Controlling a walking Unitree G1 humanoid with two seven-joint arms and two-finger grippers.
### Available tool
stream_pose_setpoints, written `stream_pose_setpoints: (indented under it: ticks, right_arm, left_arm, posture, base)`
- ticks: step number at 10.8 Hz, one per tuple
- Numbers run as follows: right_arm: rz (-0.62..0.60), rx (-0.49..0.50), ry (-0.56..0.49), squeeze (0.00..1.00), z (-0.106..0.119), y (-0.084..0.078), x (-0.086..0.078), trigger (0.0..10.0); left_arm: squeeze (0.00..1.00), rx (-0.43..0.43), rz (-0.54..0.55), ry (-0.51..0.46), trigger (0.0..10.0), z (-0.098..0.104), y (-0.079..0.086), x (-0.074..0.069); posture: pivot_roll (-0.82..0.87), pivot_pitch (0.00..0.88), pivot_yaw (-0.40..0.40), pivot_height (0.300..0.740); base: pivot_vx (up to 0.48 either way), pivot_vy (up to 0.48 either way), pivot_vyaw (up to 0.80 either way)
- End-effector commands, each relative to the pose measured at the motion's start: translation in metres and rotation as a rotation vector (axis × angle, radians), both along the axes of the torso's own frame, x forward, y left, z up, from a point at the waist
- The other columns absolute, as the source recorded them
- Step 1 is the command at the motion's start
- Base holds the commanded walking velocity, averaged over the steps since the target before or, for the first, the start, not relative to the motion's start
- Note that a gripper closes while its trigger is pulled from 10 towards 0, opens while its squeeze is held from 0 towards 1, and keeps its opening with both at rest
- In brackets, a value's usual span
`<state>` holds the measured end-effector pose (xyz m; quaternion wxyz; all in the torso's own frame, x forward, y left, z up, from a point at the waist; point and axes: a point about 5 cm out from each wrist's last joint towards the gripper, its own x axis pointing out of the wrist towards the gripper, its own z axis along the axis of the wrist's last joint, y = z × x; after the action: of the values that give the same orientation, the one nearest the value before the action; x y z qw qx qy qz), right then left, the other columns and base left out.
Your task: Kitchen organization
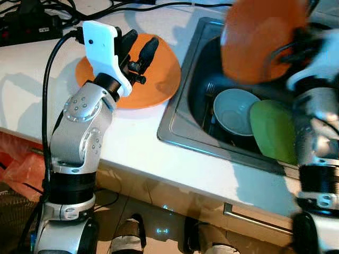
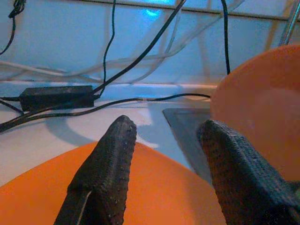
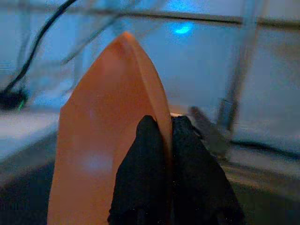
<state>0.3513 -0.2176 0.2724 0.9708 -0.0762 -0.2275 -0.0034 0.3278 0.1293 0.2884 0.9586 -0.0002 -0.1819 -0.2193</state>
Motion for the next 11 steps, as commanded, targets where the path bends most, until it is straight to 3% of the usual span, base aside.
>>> stream_pose_setpoints:
  ticks: [1,3,7,10,11]
  right_arm:
    - [0.012,-0.122,-0.016,0.0,0.003,0.003,-0.002,10.0]
    - [0.079,-0.28,0.063,0.0,-0.011,0.016,0.001,10.0]
    - [0.054,-0.533,0.213,0.0,-0.037,0.02,0.007,10.0]
    - [0.075,-0.573,0.247,0.0,-0.045,0.024,0.007,10.0]
    - [0.086,-0.574,0.247,0.15,-0.046,0.026,0.007,10.0]
  left_arm:
    - [0.0,0.019,-0.015,0.0,10.0,-0.001,-0.004,-0.004]
    - [0.0,0.028,-0.024,0.013,10.0,-0.003,-0.005,-0.005]
    - [0.0,0.04,-0.035,0.026,10.0,-0.005,-0.005,-0.006]
    - [0.0,0.044,-0.04,0.031,10.0,-0.006,-0.006,-0.007]
    - [0.0,0.045,-0.041,0.032,10.0,-0.006,-0.006,-0.007]
  posture:
    - [0.12,0.264,-0.026,0.74]
    - [0.12,0.263,-0.027,0.74]
    - [0.12,0.256,-0.027,0.74]
    - [0.13,0.245,-0.024,0.74]
    - [0.13,0.246,-0.024,0.74]
  base:
    - [0.0,0.0,0.0]
    - [0.0,0.0,0.0]
    - [0.0,0.0,0.0]
    - [0.0,0.0,0.0]
    - [0.0,0.0,0.0]
